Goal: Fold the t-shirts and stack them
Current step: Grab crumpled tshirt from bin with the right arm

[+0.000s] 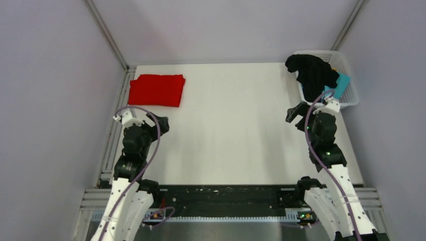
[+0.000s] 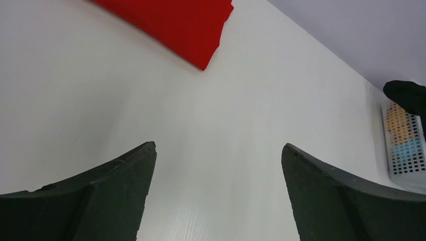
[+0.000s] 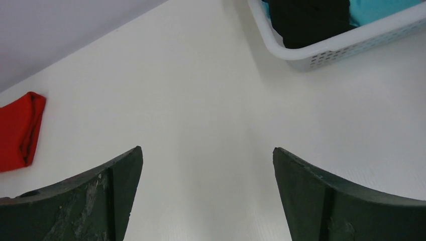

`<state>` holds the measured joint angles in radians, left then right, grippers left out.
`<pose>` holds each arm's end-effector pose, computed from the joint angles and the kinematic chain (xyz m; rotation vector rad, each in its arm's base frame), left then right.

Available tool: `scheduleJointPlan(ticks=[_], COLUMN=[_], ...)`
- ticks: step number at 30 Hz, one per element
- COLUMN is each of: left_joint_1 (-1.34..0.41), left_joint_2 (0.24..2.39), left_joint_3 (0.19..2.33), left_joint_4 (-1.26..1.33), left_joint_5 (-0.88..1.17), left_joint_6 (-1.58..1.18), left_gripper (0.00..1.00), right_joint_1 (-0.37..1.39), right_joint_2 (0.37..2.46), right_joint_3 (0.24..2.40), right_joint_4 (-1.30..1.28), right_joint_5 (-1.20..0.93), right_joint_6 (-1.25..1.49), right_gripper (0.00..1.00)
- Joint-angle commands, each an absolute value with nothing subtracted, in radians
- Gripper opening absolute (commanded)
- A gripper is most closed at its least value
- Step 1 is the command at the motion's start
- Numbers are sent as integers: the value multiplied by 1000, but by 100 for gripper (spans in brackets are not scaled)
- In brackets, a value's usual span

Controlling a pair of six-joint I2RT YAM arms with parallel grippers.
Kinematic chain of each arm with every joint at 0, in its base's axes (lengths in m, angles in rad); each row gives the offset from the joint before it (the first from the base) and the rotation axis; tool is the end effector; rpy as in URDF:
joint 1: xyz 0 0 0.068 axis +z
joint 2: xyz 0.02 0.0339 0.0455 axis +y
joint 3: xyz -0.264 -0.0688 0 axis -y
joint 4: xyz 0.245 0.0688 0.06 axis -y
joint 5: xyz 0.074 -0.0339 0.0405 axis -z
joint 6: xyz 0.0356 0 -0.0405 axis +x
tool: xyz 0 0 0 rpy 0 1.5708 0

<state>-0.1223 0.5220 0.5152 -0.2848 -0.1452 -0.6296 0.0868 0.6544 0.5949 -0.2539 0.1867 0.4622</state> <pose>0.1407 -0.0121 0.2721 -0.5685 1.7889 -0.3851 0.1623 0.0075 0.2859 0.4763 1.8223 0.2010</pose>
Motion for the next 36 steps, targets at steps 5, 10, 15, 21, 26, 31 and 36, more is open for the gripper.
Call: scheduleJointPlan(ticks=[5,10,15,21,26,31,36], left_joint_1=[-119,-118,-118,-118,-118,-118,-118], left_joint_2=[537,536,529,486,450,451,474], left_joint_3=[550,539,520,465,442,420,438], left_joint_4=[-208,-166,-154,-118,-118,-82,-110], left_joint_5=[-172,-231,-287,-353,-397,-394,-397], left_joint_6=[-627,-634,-642,-646,-661,-658,-662], left_gripper=[99,99,99,99,99,99,99], right_joint_1=[77,77,45,-88,-140,-144,-146], right_joint_2=[720,941,1218,1589,1845,2089,2204], right_joint_3=[614,823,1089,1441,1655,1864,2034], right_joint_4=[-64,-106,-163,-263,-261,-304,-394], right_joint_5=[-39,31,288,327,340,190,194], right_joint_6=[390,397,346,315,276,171,174], right_gripper=[99,99,99,99,95,80,18])
